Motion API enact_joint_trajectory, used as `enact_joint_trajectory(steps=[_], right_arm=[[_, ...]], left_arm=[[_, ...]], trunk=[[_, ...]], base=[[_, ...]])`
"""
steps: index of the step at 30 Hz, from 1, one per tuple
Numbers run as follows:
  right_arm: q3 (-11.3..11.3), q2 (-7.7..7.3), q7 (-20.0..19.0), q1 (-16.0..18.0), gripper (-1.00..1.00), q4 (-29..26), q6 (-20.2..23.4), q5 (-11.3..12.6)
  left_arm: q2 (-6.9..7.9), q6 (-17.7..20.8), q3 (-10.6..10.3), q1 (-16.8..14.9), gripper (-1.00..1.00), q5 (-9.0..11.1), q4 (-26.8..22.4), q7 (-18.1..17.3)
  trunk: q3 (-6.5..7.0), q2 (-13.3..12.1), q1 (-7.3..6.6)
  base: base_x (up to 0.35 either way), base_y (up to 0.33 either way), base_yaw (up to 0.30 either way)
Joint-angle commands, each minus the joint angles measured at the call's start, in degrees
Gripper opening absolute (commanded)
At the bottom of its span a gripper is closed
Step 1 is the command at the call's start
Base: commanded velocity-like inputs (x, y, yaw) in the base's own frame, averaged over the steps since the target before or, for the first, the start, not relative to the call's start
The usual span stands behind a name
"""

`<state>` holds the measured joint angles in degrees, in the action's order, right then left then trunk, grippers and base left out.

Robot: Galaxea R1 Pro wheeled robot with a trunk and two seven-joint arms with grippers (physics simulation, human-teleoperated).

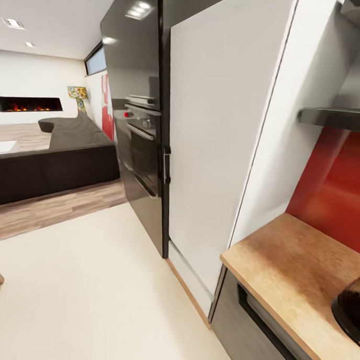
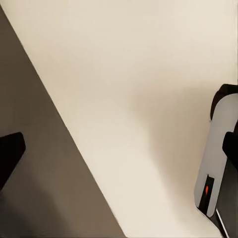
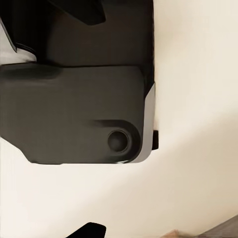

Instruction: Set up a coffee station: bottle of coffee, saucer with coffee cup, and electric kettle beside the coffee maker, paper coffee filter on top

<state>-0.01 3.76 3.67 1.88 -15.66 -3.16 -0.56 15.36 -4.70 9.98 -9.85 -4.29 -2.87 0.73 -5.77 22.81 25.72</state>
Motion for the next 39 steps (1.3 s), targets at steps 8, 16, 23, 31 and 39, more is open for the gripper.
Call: enact_joint_trajectory(steps=[8,16,23,31,39], right_arm=[[0.02,0.08,0.11,0.06,1.00,0.10,-0.18,0.02],[0.07,0.11,0.03,0.06,1.00,0.11,-0.18,0.03],[0.01,0.11,0.02,0.06,1.00,0.11,-0.18,0.03],[0.01,0.11,0.02,0.06,1.00,0.11,-0.10,0.03],[0.01,0.10,0.02,0.06,1.00,0.11,-0.09,0.03]], left_arm=[[-0.40,-0.29,0.39,-0.05,1.00,-0.51,0.06,0.07],[-0.42,-0.31,0.39,-0.07,1.00,-0.46,0.06,0.06],[-0.45,-0.31,0.43,-0.05,1.00,-0.45,0.06,0.06],[-0.51,-0.31,0.40,-0.01,1.00,-0.45,0.06,0.06],[-0.53,-0.31,0.38,-0.02,1.00,-0.45,0.06,0.07]], trunk=[[-0.12,0.11,0.06],[-0.12,0.11,0.06],[-0.12,0.11,0.06],[-0.12,0.11,0.06],[-0.12,0.11,0.06]], base=[[0.100,0.000,-0.300],[0.003,0.000,-0.300],[-0.051,0.009,-0.300],[-0.208,0.167,-0.300],[-0.063,0.057,-0.300]])
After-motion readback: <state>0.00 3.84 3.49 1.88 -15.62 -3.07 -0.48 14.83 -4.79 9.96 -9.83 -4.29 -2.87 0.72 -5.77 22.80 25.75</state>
